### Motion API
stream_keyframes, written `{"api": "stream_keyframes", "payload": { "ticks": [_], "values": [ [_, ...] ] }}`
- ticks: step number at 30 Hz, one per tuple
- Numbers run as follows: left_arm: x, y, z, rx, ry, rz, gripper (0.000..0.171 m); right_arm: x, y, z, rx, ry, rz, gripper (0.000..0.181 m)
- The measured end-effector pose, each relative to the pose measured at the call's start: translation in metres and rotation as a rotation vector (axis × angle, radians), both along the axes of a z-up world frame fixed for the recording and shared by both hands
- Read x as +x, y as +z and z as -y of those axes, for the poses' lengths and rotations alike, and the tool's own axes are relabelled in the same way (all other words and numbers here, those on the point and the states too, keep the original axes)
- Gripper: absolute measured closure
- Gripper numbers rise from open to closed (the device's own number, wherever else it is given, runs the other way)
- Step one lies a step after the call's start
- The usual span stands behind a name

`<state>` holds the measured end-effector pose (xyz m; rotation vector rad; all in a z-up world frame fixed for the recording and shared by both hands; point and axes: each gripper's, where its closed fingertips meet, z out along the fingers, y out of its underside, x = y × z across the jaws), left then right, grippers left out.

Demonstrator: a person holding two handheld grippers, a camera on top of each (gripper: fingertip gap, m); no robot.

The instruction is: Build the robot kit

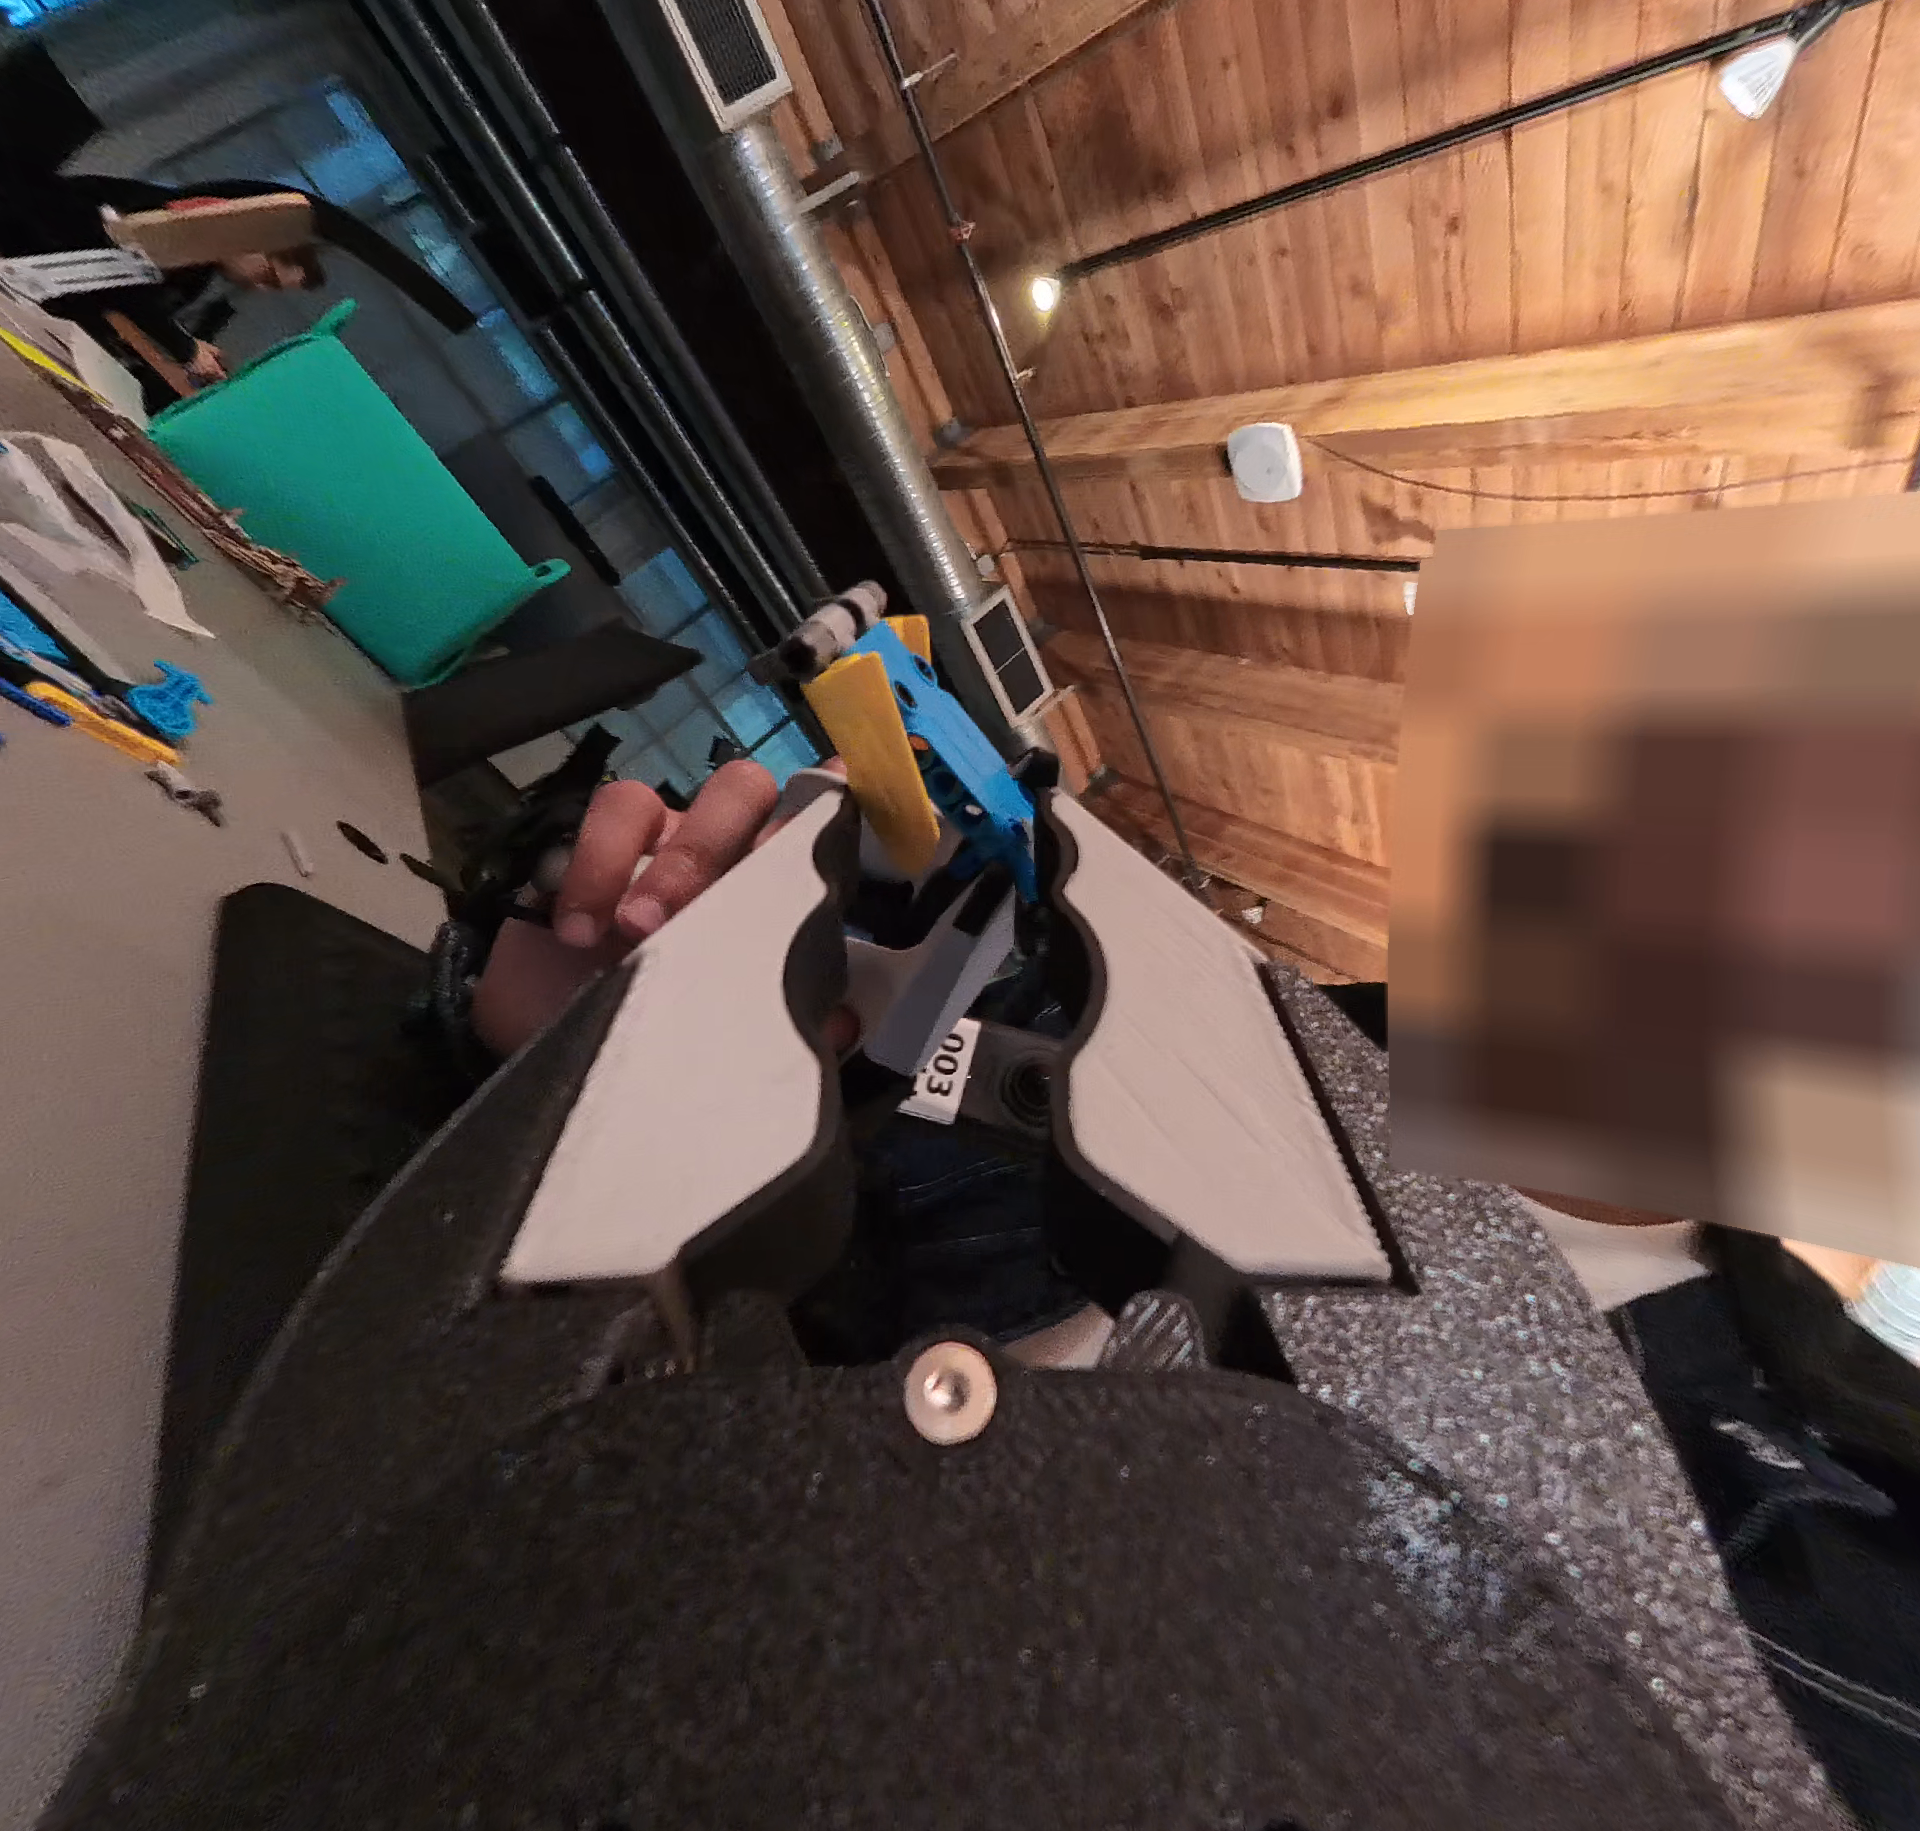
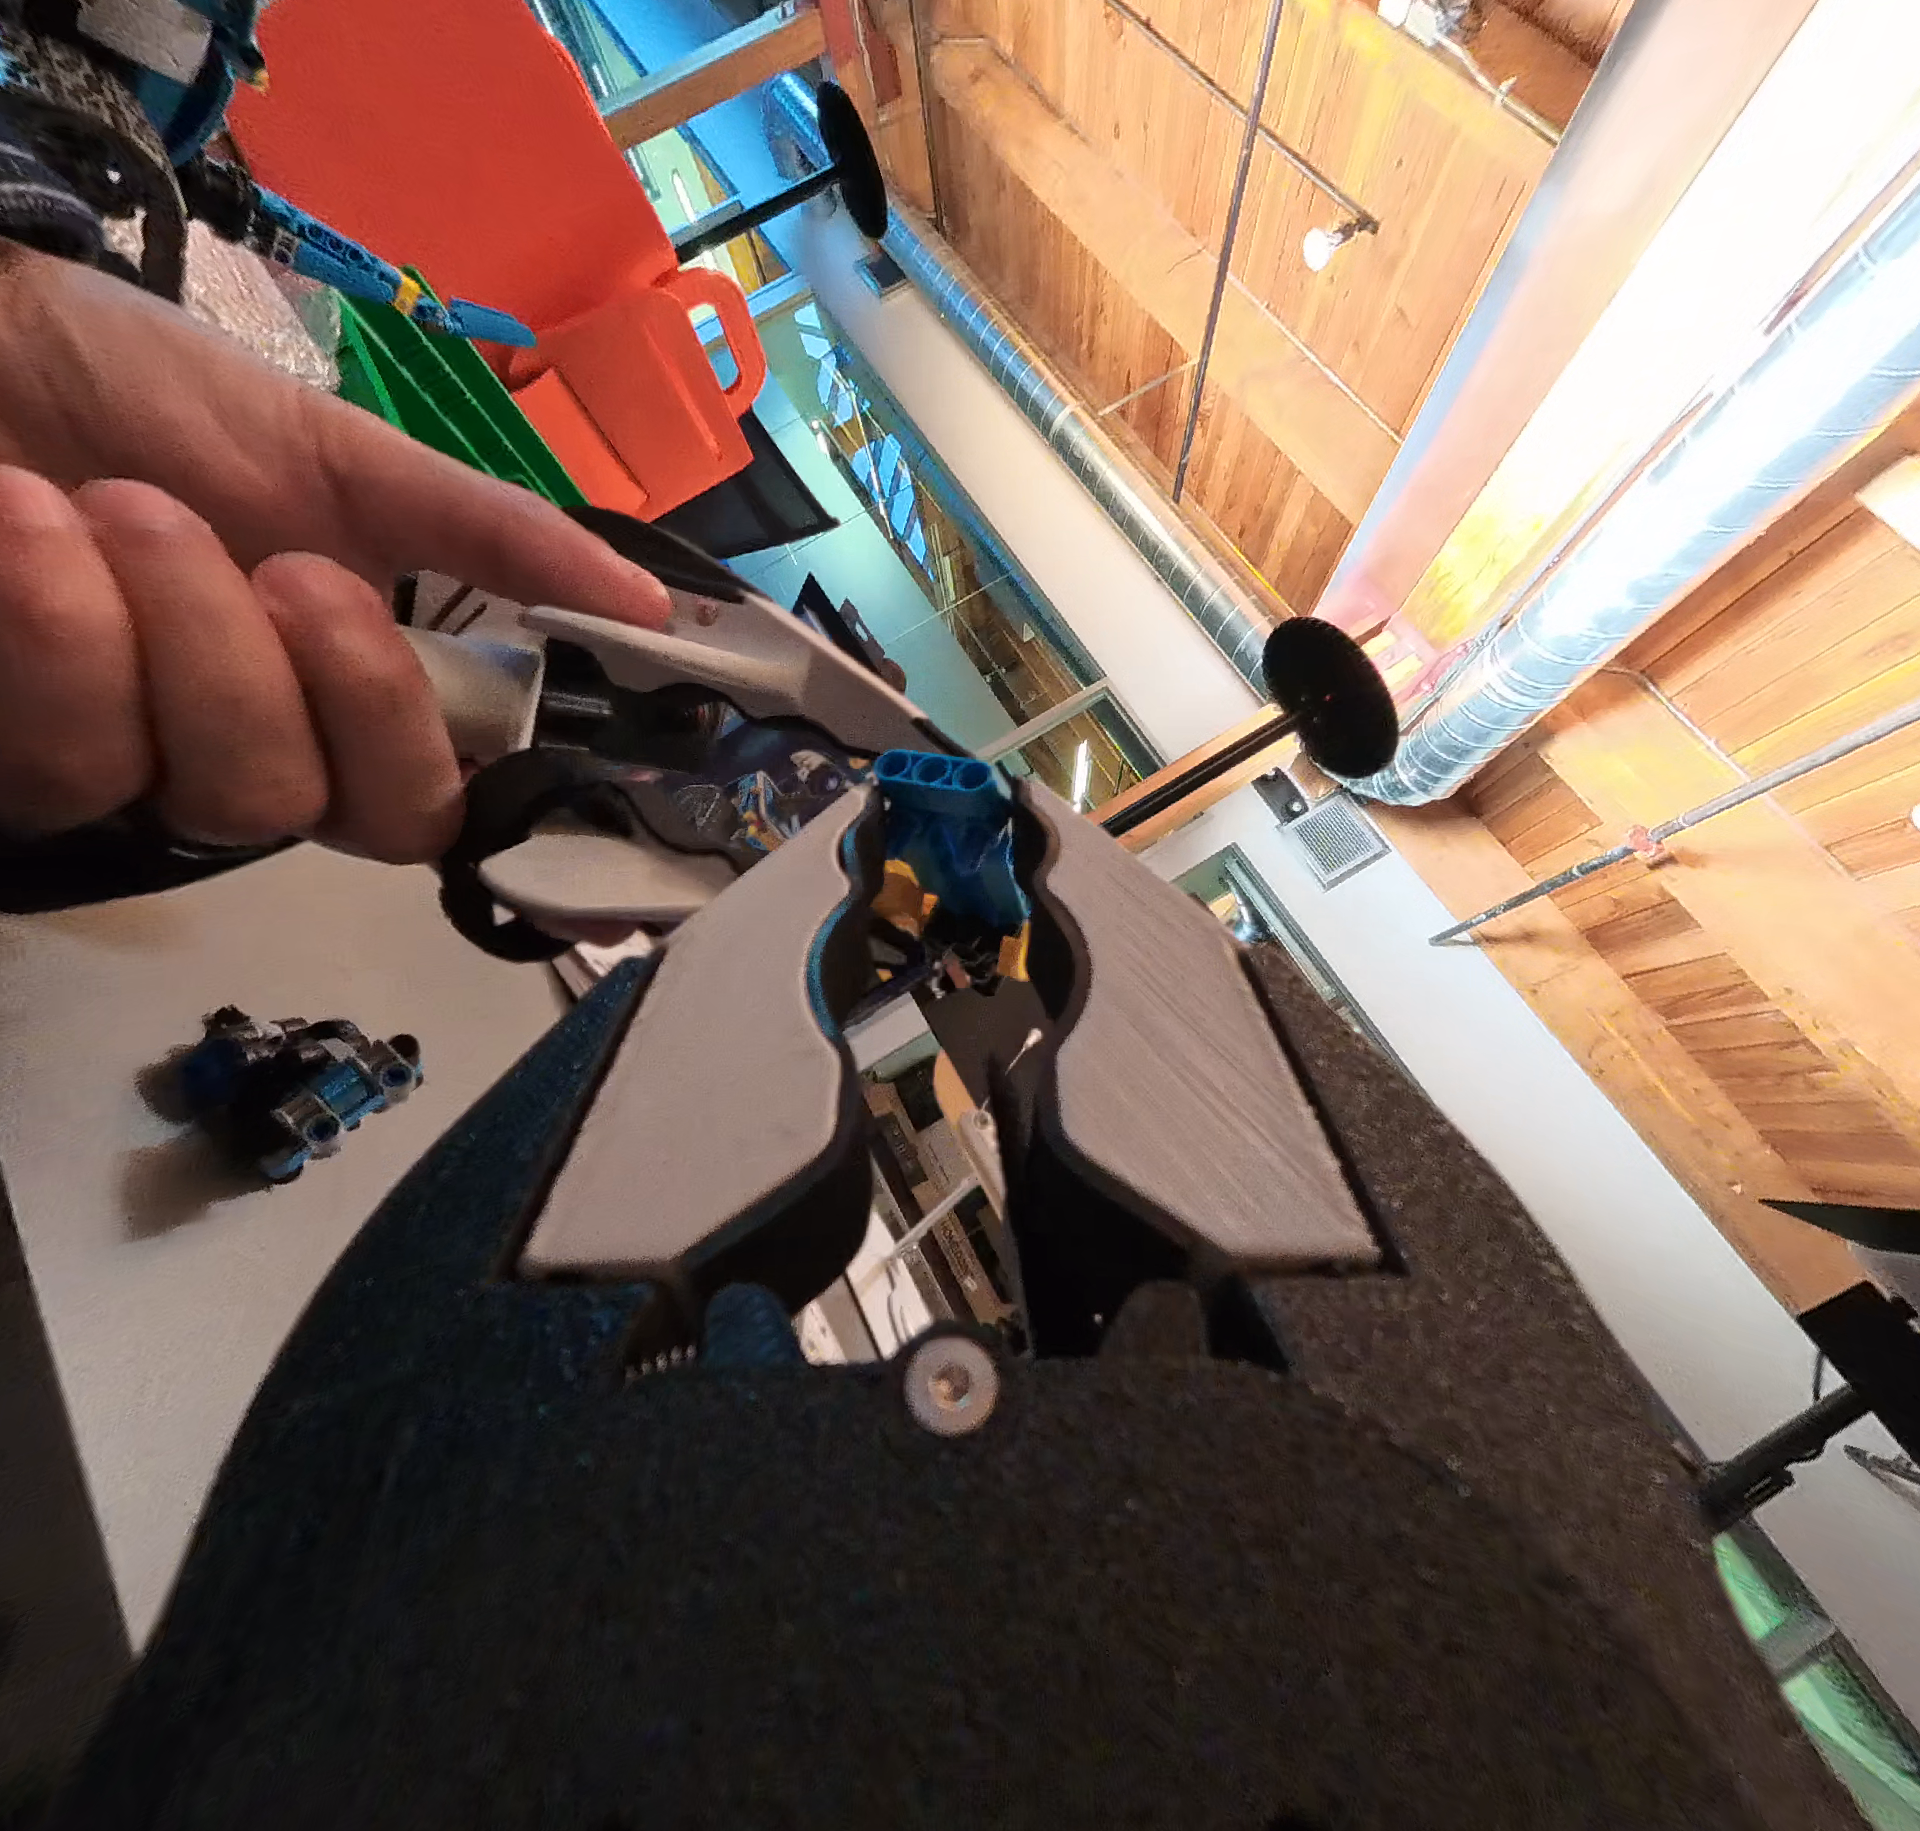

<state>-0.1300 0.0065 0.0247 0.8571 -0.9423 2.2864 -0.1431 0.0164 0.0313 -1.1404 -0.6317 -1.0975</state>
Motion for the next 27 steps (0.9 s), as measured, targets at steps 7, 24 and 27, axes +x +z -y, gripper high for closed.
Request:
{"api": "stream_keyframes", "payload": {
  "ticks": [7, 24, 27],
  "values": [
    [-0.007, 0.010, -0.009, -0.025, 0.037, 0.076, 0.155, -0.010, -0.005, 0.000, -0.004, 0.133, -0.072, 0.160],
    [-0.012, -0.011, -0.004, 0.429, 0.240, 0.237, 0.159, 0.034, -0.007, 0.005, -0.310, 0.921, -1.424, 0.139],
    [-0.013, -0.015, 0.003, 0.472, 0.235, 0.253, 0.159, 0.032, -0.017, 0.001, -0.379, 0.949, -1.488, 0.136]
  ]
}}
